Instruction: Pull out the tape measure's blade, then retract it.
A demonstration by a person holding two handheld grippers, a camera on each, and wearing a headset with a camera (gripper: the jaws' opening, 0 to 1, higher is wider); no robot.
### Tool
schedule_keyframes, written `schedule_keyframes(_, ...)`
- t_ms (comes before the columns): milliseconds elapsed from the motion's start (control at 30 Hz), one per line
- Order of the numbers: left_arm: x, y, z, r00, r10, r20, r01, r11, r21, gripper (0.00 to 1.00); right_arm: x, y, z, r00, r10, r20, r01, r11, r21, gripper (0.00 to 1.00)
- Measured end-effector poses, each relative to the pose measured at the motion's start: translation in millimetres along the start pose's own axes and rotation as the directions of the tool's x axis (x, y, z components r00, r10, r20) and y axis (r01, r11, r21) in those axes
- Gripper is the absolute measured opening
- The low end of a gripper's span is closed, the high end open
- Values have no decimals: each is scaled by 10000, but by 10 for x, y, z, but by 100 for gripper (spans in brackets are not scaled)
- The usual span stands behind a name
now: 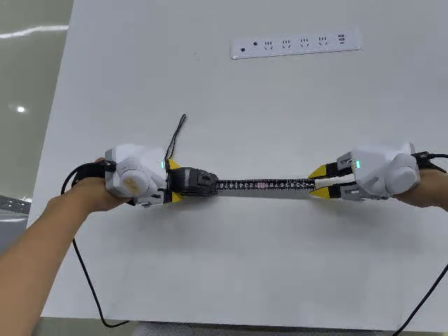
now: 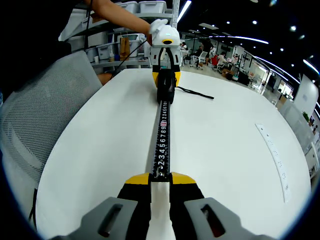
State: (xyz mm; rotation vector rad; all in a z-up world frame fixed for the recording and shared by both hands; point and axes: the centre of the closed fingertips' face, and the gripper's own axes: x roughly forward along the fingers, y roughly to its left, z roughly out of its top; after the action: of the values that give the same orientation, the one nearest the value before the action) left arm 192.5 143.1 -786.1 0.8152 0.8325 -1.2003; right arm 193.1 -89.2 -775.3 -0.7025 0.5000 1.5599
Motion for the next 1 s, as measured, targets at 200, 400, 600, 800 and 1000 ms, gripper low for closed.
schedule_keyframes(200, 9, 0, -14, 10000, 3, -17, -3, 10000, 10, 27, -25, 0, -17, 10000, -18, -9, 18, 10000, 21, 12)
schedule_keyframes(400, 18, 4, -27, 10000, 0, -27, 0, 10000, 24, 27, -39, 3, -30, 10000, -13, -13, 13, 10000, 17, 12)
schedule_keyframes(600, 20, 4, -36, 10000, 7, -48, -6, 10000, 28, 27, -56, 4, -35, 10000, -4, 0, 4, 10000, -9, 12)
schedule_keyframes(800, 22, 3, -37, 10000, 10, -70, -10, 10000, 42, 27, -82, 2, -57, 10000, -21, -30, 21, 10000, -1, 12)
schedule_keyframes(1000, 33, 8, -47, 10000, 11, -82, -11, 10000, 42, 27, -99, 9, -73, 10000, -35, -41, 35, 10000, 4, 12)
